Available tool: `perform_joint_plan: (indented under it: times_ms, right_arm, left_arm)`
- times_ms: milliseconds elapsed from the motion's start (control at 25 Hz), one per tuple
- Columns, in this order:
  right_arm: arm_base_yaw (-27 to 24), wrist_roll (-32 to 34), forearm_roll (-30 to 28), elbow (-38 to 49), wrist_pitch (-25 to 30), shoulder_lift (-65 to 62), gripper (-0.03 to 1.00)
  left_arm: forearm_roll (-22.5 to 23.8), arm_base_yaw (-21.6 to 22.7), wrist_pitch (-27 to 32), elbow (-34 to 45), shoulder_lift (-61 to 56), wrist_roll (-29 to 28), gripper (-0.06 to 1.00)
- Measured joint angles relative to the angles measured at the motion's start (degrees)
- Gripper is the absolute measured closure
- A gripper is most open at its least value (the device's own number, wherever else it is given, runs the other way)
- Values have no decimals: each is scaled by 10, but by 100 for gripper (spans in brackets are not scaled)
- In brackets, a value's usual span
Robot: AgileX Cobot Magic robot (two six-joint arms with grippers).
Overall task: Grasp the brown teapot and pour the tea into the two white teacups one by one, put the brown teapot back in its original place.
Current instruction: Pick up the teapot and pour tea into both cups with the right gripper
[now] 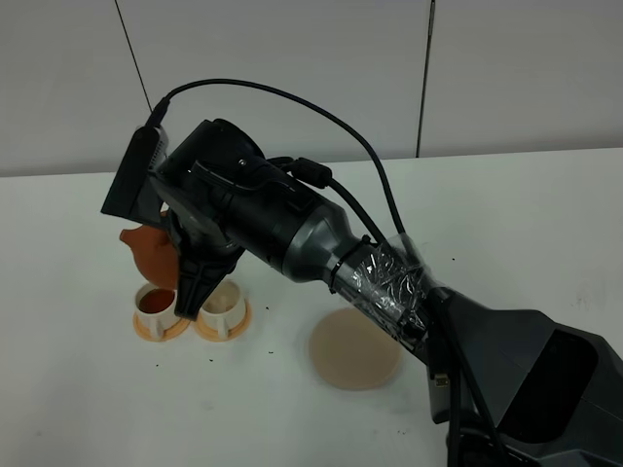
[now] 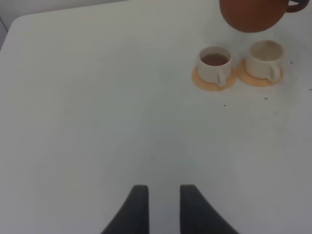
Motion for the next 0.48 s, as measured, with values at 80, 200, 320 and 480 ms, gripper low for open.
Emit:
perform_joint_plan:
  times_ms: [80,200,320,480]
  right_arm:
    - [0,9,-2,3,0,-2,87]
    - [0,20,-1,6,1,-7,87]
    - [-2,25,1,13,0,-25,87]
    - [-12,37,0,67,-1,-70,87]
  left_arm:
    - [0,0,0,0,0,0,72]
    - [0,0,0,0,0,1,72]
    - [0,0,0,0,0,1,72]
    - [0,0,0,0,0,1,71]
